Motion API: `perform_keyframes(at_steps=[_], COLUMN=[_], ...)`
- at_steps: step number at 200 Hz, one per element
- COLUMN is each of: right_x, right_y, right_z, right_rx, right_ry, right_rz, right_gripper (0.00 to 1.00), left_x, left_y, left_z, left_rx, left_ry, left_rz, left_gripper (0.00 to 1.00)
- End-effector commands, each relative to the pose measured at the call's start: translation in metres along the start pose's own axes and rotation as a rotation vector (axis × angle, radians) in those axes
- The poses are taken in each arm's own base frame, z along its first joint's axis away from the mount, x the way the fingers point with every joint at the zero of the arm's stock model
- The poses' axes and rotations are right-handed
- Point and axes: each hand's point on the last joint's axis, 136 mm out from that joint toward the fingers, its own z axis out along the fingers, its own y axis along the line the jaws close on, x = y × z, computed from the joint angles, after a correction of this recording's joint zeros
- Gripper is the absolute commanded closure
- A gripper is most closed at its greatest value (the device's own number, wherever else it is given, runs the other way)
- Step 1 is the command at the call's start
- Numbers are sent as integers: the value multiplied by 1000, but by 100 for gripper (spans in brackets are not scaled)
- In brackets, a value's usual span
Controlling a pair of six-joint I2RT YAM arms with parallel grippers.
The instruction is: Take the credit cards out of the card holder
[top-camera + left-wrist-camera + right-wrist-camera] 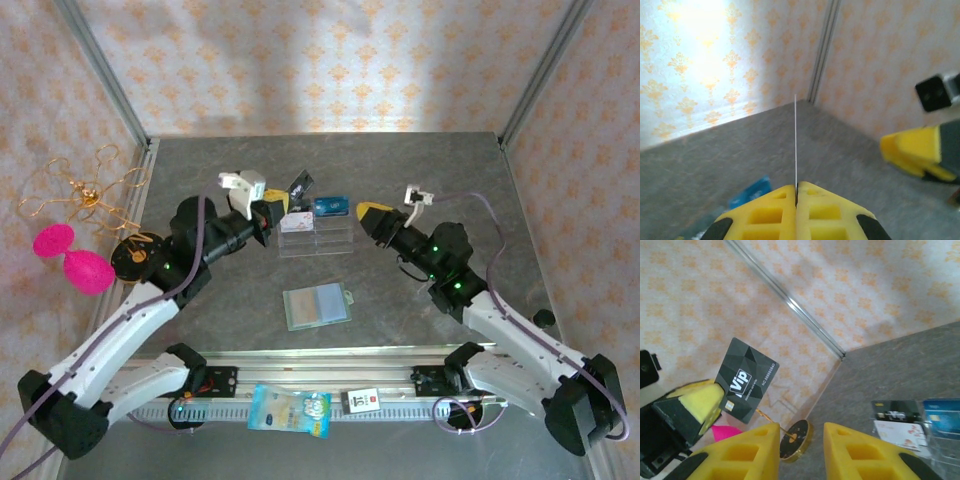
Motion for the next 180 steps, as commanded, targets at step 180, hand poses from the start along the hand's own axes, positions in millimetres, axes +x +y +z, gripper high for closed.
perform_keyframes(at_steps=[180], right_x=[2], right_y=[-91], right_z=[58], right_rx=[123], right_ry=[153], right_rz=[58], right_gripper=[75], left_x=[127], left_y=[101], left_z=[86], left_rx=[373], left_ry=[591], left_rz=[401], left_gripper=[100])
